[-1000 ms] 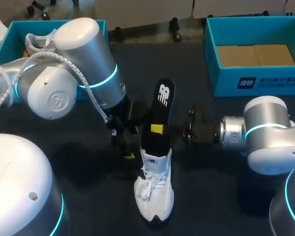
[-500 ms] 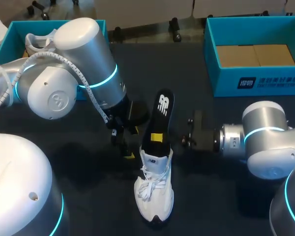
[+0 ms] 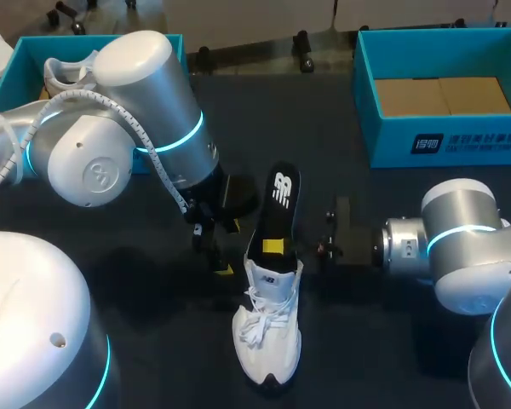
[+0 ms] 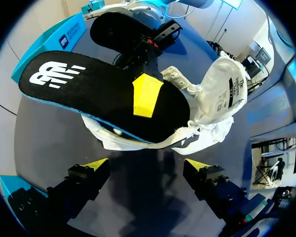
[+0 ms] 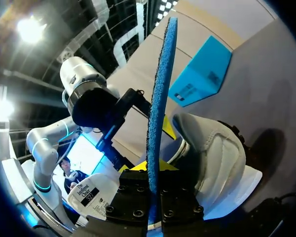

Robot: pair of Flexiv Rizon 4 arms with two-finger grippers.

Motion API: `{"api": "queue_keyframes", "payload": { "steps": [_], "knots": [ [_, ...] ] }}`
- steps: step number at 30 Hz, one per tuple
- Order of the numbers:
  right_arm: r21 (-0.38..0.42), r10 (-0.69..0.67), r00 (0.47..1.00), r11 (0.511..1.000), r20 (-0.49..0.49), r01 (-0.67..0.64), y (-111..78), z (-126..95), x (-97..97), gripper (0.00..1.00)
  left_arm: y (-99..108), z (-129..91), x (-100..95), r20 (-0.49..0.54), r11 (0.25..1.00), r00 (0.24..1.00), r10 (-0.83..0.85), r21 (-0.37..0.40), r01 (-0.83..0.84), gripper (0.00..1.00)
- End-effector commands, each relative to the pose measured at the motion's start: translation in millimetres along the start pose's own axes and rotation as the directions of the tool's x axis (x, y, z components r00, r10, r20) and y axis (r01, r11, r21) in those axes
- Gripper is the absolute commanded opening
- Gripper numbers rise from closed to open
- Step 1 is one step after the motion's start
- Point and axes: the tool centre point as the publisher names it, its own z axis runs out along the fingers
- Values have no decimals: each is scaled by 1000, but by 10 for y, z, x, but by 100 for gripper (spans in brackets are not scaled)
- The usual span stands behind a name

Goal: Take the shoe out of the shoebox, open the shoe tongue, remove and reinsert the insole, then place the shoe into the shoebox

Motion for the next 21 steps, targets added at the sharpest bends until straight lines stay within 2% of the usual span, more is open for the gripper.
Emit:
{"api": "queue_keyframes", "payload": {
  "steps": [1,2,5,21],
  "knots": [
    [-10,-28,1000,1000,-13,27,9,-24,-4,24,4,-2,4,1,1000,1000,0,-1,0,100],
    [-12,-40,999,999,-15,40,26,-21,0,30,4,-2,4,1,1000,1000,0,-1,0,100],
    [-29,-89,996,996,-29,88,83,-19,17,33,4,-2,4,1,1000,1000,0,-1,0,100],
    [-32,-207,977,978,-49,206,358,4,92,27,4,-2,4,1,1000,1000,0,-1,0,100]
  ]
}}
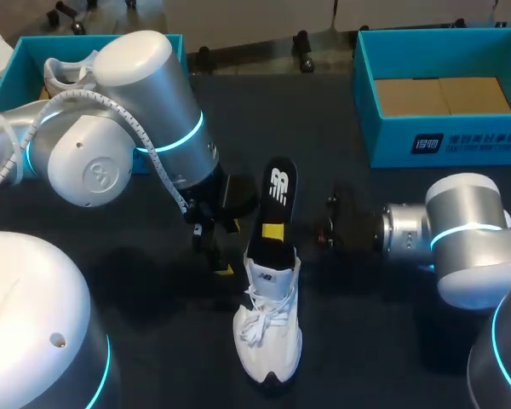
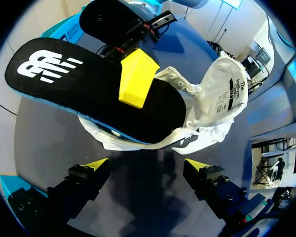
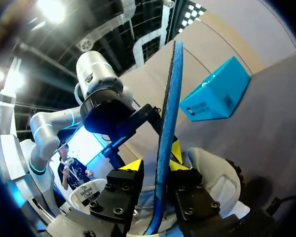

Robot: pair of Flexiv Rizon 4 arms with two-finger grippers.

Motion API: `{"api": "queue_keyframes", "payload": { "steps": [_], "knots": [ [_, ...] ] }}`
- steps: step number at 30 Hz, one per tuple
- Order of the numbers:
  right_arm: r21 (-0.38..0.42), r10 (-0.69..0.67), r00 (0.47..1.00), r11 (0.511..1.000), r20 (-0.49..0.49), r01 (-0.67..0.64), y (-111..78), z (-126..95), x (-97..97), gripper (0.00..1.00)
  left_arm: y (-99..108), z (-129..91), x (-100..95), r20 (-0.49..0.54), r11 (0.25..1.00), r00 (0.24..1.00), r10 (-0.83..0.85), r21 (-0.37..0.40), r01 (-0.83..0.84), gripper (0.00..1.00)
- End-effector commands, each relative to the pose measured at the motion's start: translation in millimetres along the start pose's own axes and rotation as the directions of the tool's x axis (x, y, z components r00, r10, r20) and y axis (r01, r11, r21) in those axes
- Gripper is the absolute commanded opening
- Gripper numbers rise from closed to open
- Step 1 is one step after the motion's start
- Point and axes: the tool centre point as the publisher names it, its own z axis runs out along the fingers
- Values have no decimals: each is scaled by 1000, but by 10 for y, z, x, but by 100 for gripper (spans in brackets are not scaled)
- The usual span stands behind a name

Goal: Take the shoe out of the shoebox, open the shoe tongue, remove and reinsert the insole, then place the shoe into the shoebox

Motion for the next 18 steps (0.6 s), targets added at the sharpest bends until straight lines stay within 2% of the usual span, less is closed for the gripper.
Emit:
{"api": "queue_keyframes", "payload": {
  "steps": [1,9,10,11,18],
  "knots": [
    [8,-9,1000,1000,-2,9,71,-7,5,26,4,-2,4,1,1000,1000,0,-1,0,100],
    [10,-24,1000,1000,0,24,149,-3,-15,21,4,-2,4,1,1000,1000,0,-1,0,100],
    [9,-24,1000,1000,1,24,150,-2,-18,14,4,-2,4,1,1000,1000,0,-1,0,100],
    [5,-16,1000,1000,3,16,150,-2,-29,0,4,-2,4,1,1000,1000,0,-1,0,100],
    [-5,34,999,999,11,-34,87,-3,-90,0,4,-2,4,1,1000,1000,0,-1,0,100]
  ]
}}
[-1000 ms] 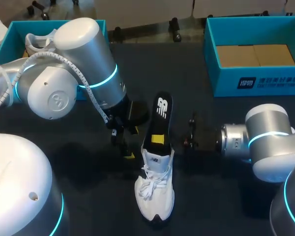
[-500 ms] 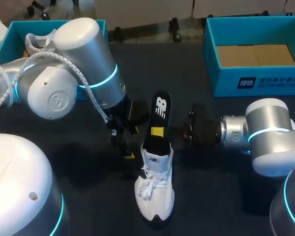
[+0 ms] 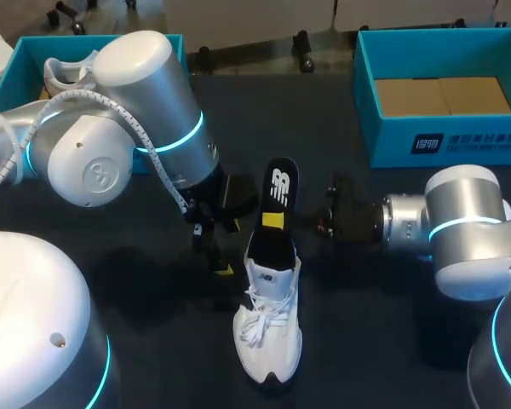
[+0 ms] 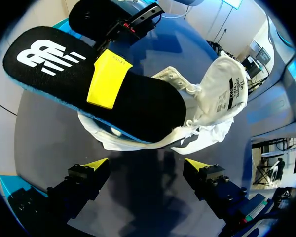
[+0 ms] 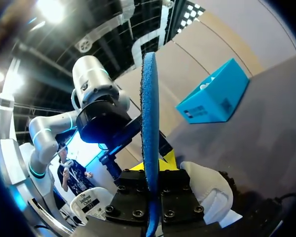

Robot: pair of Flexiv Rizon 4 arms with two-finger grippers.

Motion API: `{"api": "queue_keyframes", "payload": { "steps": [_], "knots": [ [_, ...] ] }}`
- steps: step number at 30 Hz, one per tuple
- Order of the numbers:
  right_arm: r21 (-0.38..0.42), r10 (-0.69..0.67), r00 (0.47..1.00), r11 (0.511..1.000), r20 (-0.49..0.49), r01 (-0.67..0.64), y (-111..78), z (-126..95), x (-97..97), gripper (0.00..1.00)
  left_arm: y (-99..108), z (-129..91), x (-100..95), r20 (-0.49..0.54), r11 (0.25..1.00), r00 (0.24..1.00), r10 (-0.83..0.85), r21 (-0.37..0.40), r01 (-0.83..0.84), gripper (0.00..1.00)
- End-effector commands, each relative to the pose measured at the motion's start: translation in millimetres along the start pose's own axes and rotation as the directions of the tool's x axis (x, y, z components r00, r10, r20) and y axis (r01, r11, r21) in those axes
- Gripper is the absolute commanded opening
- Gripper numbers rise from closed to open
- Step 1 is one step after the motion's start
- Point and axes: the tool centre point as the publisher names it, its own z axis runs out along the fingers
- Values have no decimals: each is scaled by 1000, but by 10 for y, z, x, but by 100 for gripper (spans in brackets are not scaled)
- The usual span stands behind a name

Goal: Take the shoe out of the shoebox, open the shoe tongue, remove and reinsert the insole, then place the shoe into the shoebox

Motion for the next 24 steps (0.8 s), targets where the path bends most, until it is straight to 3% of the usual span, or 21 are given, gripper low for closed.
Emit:
{"api": "queue_keyframes", "payload": {
  "steps": [1,24],
  "knots": [
    [-1,19,1000,1000,0,-19,-53,3,-25,0,4,-2,4,1,1000,1000,0,-1,0,100],
    [24,210,978,977,20,-210,-531,6,23,0,4,-2,4,1,1000,1000,0,-1,0,100]
  ]
}}
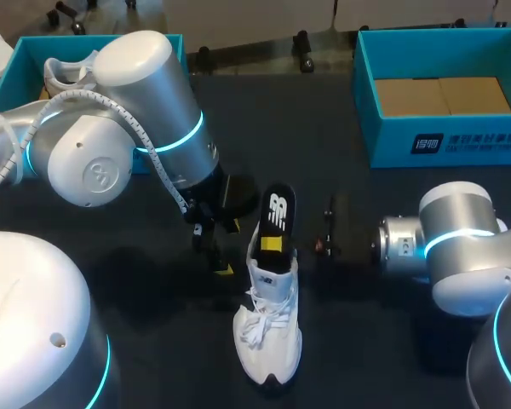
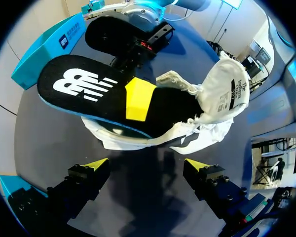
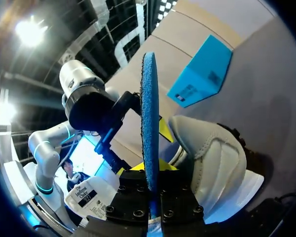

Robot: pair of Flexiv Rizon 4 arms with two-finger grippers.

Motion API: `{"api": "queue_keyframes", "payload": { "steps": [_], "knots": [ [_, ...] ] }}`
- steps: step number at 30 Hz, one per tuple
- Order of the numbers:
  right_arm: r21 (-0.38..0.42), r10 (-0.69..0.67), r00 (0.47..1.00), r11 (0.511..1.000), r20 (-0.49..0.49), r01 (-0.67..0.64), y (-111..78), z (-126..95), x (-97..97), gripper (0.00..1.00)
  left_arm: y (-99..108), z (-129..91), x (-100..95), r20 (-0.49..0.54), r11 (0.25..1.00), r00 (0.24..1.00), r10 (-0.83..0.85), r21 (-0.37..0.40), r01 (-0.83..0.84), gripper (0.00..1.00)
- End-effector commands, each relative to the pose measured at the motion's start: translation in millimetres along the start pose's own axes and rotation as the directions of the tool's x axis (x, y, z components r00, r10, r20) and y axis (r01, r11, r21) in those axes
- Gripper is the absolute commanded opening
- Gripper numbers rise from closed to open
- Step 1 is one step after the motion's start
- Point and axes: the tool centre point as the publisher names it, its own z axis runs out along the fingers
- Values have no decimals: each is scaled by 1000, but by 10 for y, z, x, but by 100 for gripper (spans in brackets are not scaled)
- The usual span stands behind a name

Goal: Take the shoe out of the shoebox, open the shoe tongue, remove and reinsert the insole, then place the shoe into the shoebox

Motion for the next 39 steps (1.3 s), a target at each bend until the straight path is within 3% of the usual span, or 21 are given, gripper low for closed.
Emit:
{"api": "queue_keyframes", "payload": {
  "steps": [1,6,9,15,26,29,31,39],
  "knots": [
    [-5,3,1000,1000,-1,-3,-99,-5,22,0,4,-2,4,1,1000,1000,0,-1,0,100],
    [-9,-25,1000,1000,-4,25,-89,1,65,0,4,-2,4,1,1000,1000,0,-1,0,100],
    [-17,-56,998,998,-3,56,-35,-8,86,24,4,-2,4,1,1000,1000,0,-1,0,100],
    [-19,-109,994,994,-2,109,100,-6,128,33,4,-2,4,1,1000,1000,0,-1,0,100],
    [-21,-159,987,987,-3,159,315,-21,112,25,4,-2,4,1,1000,1000,0,-1,0,100],
    [-26,-159,987,987,-4,159,339,-28,82,15,4,-2,4,1,1000,1000,0,-1,0,100],
    [-30,-146,989,989,-2,146,341,-27,55,1,4,-2,4,1,1000,1000,0,-1,0,100],
    [-29,-76,997,997,2,76,268,-18,-42,0,4,-2,4,1,1000,1000,0,-1,0,100]
  ]
}}
